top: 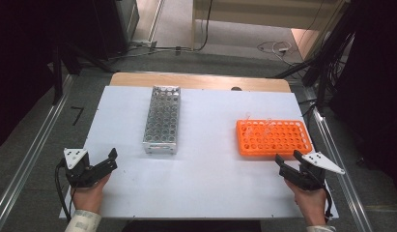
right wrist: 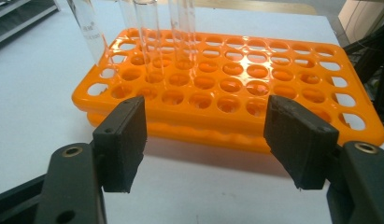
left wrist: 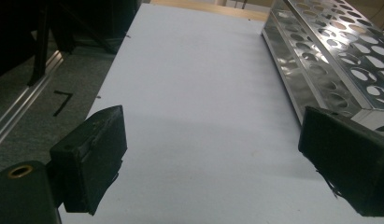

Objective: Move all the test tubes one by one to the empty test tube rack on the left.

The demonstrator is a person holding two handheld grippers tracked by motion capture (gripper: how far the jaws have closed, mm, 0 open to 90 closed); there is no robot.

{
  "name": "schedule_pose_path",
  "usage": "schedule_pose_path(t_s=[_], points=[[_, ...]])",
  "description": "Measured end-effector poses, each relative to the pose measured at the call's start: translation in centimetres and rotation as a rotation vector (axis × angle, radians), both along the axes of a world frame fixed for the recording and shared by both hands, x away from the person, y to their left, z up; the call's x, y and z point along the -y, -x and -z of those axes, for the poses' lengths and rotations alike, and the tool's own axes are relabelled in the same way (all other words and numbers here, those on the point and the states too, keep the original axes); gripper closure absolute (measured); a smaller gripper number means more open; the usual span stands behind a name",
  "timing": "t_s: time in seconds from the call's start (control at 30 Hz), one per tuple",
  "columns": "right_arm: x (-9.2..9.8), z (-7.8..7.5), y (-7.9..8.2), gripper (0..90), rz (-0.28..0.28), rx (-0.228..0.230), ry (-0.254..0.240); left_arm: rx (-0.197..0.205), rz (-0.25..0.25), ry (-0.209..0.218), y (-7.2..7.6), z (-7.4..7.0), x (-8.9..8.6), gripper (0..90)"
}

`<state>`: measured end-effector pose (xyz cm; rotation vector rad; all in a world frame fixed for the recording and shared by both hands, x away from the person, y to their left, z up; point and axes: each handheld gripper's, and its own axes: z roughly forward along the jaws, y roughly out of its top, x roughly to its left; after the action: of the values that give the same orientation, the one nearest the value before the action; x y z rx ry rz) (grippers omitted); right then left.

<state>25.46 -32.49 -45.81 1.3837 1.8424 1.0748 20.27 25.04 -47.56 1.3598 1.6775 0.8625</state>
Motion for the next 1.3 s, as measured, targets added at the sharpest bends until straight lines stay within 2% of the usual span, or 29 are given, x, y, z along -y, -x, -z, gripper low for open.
schedule_pose_path(t_s=[0.5, 0.7, 0.8, 1.07, 1.3], points=[[-2.1, 0.1, -1.3, 32.2, -0.049, 0.003, 0.025, 0.002, -0.005, -0.003, -0.1, 0.0, 0.1, 7.9], [-2.6, 0.1, -1.6, 31.9, -0.055, 0.002, 0.032, 0.002, -0.011, -0.001, 0.0, 0.0, 0.0, 7.9], [-2.9, 0.1, -2.1, 29.0, -0.062, -0.003, 0.033, 0.004, -0.011, 0.001, -0.1, 0.0, 0.0, 7.9], [-3.1, 0.0, -2.8, 23.9, -0.051, -0.008, -0.007, 0.002, -0.012, 0.005, -0.1, 0.1, -0.1, 7.9], [-3.5, 0.2, -3.4, 28.4, -0.044, -0.01, -0.007, 0.0, -0.011, 0.007, -0.1, 0.1, 0.0, 7.9]])
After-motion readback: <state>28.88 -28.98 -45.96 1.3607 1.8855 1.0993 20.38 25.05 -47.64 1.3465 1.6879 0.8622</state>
